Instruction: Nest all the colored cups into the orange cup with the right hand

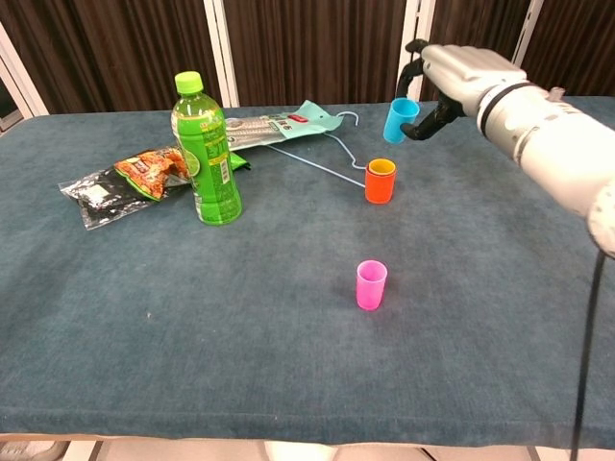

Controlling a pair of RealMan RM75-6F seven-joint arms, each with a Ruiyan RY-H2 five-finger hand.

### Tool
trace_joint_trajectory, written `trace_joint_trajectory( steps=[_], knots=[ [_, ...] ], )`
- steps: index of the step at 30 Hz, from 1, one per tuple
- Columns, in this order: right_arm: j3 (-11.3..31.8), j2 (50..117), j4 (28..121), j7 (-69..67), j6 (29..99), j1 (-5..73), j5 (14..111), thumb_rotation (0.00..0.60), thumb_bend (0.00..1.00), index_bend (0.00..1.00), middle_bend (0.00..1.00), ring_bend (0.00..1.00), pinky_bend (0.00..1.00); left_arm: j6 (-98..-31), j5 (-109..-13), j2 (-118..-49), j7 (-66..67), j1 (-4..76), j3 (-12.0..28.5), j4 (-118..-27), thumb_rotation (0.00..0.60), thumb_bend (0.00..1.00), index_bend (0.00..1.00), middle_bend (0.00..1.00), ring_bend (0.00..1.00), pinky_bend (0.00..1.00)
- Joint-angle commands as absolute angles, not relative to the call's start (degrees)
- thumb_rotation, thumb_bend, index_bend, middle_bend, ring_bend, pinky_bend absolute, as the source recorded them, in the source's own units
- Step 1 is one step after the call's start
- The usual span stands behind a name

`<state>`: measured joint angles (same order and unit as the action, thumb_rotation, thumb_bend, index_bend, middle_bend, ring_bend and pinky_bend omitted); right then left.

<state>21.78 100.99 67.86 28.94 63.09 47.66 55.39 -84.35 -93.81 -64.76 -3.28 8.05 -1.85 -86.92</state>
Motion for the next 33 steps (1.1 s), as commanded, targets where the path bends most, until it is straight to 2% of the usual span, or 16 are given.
trace_joint_trajectory(
  steps=[1, 13, 16, 18, 20, 21, 24, 29, 33],
  knots=[
    [22.81, 104.22, 63.46, 30.3, 61.04, 49.76, 52.97, 0.6, 0.48, 0.65, 0.06, 0.0, 0.03, -84.28, -93.69, -64.7, -3.41, 8.09, -1.79, -86.87, 0.6, 0.44, 0.0, 0.0, 0.0, 0.11],
    [22.1, 108.25, 56.57, 29.7, 58.37, 51.42, 52.05, 0.6, 0.48, 0.65, 0.06, 0.0, 0.03, -84.68, -93.6, -64.4, -4.11, 7.94, -1.73, -86.74, 0.6, 0.44, 0.0, 0.0, 0.0, 0.11],
    [21.99, 108.87, 55.62, 30.86, 57.77, 51.68, 51.23, 0.6, 0.48, 0.61, 0.06, 0.0, 0.03, -84.7, -93.61, -64.38, -4.19, 7.93, -1.73, -86.72, 0.6, 0.44, 0.0, 0.0, 0.0, 0.11],
    [22.02, 108.83, 55.76, 32.04, 56.79, 51.67, 49.91, 0.6, 0.48, 0.52, 0.06, 0.0, 0.03, -84.67, -93.63, -64.35, -4.27, 7.95, -1.75, -86.68, 0.6, 0.44, 0.0, 0.0, 0.0, 0.11],
    [21.99, 108.26, 56.68, 32.47, 55.82, 51.47, 49.06, 0.6, 0.48, 0.36, 0.03, 0.0, 0.02, -84.65, -93.64, -64.32, -4.38, 7.97, -1.75, -86.65, 0.6, 0.44, 0.0, 0.0, 0.0, 0.11],
    [21.98, 107.71, 57.77, 31.98, 55.74, 51.16, 49.13, 0.6, 0.48, 0.24, 0.01, 0.0, 0.02, -84.66, -93.66, -64.29, -4.46, 7.97, -1.77, -86.64, 0.6, 0.44, 0.0, 0.0, 0.0, 0.11],
    [21.07, 105.61, 61.86, 29.45, 56.87, 49.71, 51.66, 0.6, 0.48, 0.07, 0.0, 0.0, 0.01, -84.75, -93.73, -64.22, -4.61, 7.95, -1.78, -86.63, 0.6, 0.44, 0.0, 0.0, 0.0, 0.11],
    [16.02, 98.18, 76.08, 23.97, 60.81, 44.66, 60.79, 0.6, 0.48, 0.09, 0.0, 0.0, 0.0, -84.9, -93.88, -64.22, -4.59, 7.9, -1.84, -86.63, 0.6, 0.44, 0.0, 0.0, 0.0, 0.11],
    [10.22, 90.45, 89.52, 21.61, 61.24, 40.99, 67.36, 0.6, 0.48, 0.15, 0.0, 0.0, 0.0, -85.12, -94.11, -64.35, -4.23, 7.83, -1.89, -86.8, 0.6, 0.43, 0.0, 0.0, 0.0, 0.11]
  ],
)
